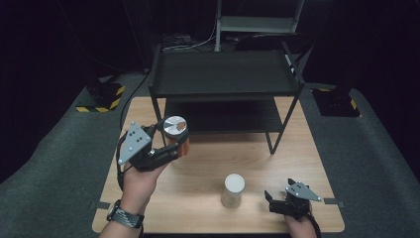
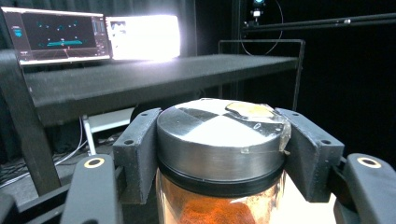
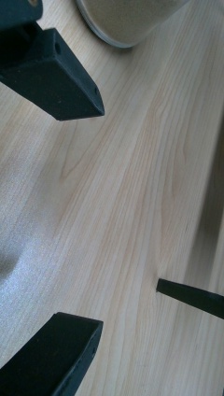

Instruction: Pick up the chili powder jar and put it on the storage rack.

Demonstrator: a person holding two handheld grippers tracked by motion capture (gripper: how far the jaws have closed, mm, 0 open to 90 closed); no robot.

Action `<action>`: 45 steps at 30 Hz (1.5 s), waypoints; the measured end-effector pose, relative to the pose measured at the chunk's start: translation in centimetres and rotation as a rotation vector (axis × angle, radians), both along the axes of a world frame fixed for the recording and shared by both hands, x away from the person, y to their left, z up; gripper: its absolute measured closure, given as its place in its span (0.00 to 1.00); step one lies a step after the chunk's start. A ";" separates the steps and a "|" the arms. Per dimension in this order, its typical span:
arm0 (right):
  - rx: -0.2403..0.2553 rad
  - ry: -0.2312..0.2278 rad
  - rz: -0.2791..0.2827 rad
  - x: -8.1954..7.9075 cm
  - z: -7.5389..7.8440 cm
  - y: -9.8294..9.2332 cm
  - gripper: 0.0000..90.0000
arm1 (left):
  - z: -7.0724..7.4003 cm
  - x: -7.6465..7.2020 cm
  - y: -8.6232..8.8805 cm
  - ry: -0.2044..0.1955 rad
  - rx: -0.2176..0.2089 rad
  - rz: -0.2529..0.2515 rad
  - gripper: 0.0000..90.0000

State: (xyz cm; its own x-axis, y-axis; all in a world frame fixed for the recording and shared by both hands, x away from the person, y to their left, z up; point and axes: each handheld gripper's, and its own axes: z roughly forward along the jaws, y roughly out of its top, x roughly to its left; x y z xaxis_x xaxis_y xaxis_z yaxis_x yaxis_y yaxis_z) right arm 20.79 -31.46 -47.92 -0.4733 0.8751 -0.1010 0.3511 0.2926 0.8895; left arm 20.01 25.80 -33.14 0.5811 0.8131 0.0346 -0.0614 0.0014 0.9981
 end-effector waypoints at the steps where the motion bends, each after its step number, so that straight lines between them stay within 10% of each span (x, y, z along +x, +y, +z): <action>1: 0.000 0.000 0.001 0.0 0.0 0.0 0.00 | 0.2 0.1 0.0 -0.003 -0.007 0.000 0.38; 45: 0.012 -0.002 0.004 -0.1 -0.1 -0.2 0.00 | 8.2 5.6 -2.5 -0.069 -0.064 0.057 0.38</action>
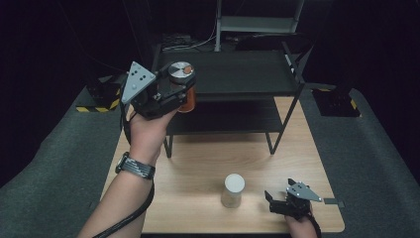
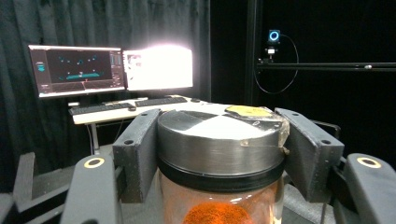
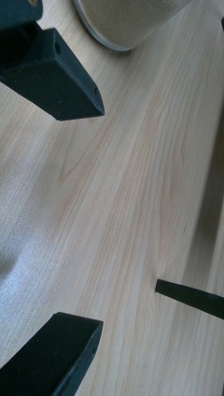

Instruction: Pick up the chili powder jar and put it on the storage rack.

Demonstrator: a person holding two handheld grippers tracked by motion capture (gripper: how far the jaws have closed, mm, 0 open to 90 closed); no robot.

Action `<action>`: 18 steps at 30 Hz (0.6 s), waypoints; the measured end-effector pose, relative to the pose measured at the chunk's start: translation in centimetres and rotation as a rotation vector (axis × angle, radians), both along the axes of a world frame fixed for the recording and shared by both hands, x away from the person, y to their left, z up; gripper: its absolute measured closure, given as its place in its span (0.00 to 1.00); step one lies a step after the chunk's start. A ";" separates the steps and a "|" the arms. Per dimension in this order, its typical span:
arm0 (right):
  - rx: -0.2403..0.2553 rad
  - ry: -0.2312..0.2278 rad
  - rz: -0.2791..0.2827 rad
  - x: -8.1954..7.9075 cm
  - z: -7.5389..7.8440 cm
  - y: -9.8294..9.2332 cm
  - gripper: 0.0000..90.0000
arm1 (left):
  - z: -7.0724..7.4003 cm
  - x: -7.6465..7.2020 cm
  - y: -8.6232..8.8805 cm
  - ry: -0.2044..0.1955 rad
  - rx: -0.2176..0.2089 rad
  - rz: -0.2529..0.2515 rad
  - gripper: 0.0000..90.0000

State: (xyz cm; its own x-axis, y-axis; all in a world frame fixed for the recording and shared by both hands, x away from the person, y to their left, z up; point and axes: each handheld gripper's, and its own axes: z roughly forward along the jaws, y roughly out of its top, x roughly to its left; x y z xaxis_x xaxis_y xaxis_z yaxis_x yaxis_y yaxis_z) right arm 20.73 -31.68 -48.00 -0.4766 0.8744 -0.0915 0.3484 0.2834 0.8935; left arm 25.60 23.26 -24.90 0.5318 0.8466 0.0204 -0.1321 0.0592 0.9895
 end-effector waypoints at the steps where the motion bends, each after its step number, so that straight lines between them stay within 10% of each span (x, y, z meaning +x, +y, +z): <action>1: 0.000 0.000 -0.001 0.0 0.0 0.0 0.00 | 0.1 0.2 -0.1 -0.001 0.000 0.003 0.38; 18: 0.018 -0.003 0.002 -0.1 -0.1 -0.3 0.00 | 0.5 4.3 -1.5 -0.001 -0.009 0.034 0.38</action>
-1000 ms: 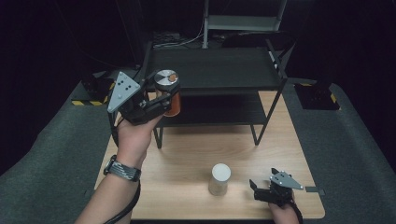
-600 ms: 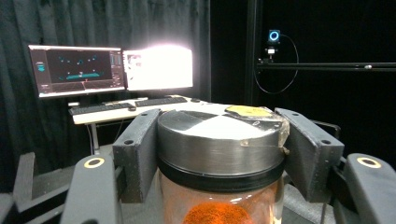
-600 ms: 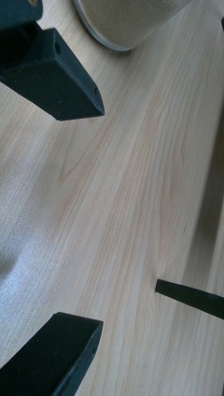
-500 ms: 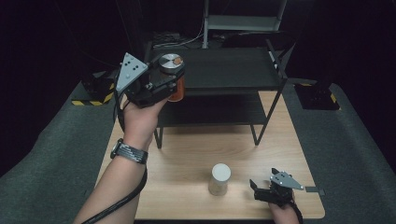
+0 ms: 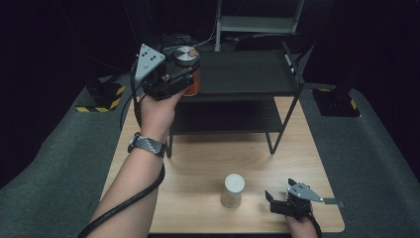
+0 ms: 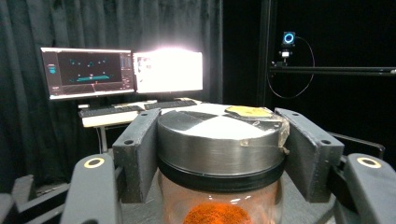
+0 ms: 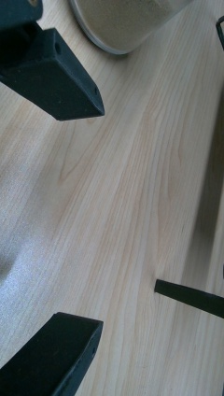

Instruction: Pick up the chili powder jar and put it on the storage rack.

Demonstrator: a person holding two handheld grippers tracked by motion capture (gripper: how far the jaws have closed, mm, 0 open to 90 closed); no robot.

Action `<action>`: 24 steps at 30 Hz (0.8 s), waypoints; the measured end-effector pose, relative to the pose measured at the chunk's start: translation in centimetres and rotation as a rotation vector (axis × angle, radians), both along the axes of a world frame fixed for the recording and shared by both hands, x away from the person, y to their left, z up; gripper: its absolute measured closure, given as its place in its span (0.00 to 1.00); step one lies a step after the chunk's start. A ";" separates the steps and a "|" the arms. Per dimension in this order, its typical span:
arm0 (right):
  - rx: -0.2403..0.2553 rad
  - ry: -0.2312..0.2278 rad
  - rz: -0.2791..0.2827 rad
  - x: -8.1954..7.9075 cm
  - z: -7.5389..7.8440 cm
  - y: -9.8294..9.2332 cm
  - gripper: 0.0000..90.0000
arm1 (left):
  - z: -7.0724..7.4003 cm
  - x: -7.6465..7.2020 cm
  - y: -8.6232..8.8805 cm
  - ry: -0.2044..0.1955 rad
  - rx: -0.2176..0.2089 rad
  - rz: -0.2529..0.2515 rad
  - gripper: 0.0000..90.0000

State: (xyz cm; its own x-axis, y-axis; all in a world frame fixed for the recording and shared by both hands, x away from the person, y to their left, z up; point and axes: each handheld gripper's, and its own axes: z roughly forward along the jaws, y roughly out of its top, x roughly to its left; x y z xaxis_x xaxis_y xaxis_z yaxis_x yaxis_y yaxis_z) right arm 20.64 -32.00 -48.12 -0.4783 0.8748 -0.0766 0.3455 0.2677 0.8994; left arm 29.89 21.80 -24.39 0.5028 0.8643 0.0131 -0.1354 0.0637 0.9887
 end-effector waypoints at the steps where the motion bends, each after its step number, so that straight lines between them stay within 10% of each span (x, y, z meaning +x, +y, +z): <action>1: 0.000 0.000 0.000 0.0 0.0 0.0 0.00 | 0.0 0.0 0.0 0.000 0.000 0.000 0.38; 24: 0.012 -0.006 0.004 -0.2 -0.1 -0.2 0.00 | -1.1 1.9 -0.7 0.000 -0.017 0.022 0.38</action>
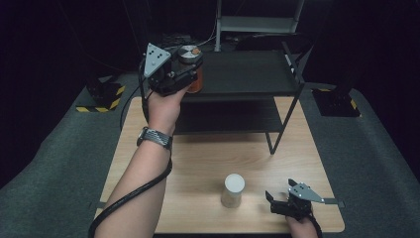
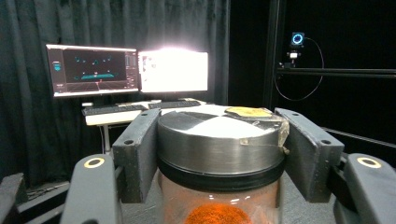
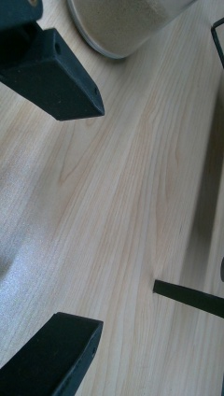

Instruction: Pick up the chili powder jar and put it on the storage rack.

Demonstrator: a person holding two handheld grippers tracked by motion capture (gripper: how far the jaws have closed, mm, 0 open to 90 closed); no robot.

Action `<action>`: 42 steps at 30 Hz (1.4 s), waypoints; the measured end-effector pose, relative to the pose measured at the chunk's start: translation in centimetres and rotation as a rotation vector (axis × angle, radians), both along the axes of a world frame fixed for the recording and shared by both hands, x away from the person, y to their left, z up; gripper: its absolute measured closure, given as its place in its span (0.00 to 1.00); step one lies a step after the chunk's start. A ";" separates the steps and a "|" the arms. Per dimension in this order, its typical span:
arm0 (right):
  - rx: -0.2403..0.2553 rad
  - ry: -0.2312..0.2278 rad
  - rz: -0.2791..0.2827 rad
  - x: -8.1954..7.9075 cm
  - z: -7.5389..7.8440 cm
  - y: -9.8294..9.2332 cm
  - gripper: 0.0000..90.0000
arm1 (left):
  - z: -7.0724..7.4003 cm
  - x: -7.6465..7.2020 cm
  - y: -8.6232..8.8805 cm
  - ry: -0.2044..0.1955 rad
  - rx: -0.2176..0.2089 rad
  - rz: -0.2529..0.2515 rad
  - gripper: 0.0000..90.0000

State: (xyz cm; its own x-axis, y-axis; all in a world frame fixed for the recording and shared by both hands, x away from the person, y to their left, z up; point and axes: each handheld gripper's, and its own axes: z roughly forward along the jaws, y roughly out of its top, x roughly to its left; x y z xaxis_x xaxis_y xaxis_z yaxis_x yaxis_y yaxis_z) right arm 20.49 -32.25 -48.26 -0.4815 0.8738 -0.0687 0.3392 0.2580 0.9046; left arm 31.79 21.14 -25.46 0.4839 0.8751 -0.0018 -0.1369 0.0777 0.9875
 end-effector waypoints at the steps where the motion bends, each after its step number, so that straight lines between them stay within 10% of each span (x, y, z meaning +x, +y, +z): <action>1: 0.000 0.000 0.000 0.0 0.0 0.0 0.00 | 0.0 0.0 0.1 -0.001 -0.001 -0.001 0.38; 31: 0.001 -0.001 -0.002 -0.1 0.0 0.0 0.00 | 0.2 -0.4 0.2 0.011 0.008 -0.007 0.36; 42: -0.002 -0.002 -0.005 -0.1 0.0 0.1 0.00 | 0.9 -1.9 -0.3 0.039 0.010 0.003 0.00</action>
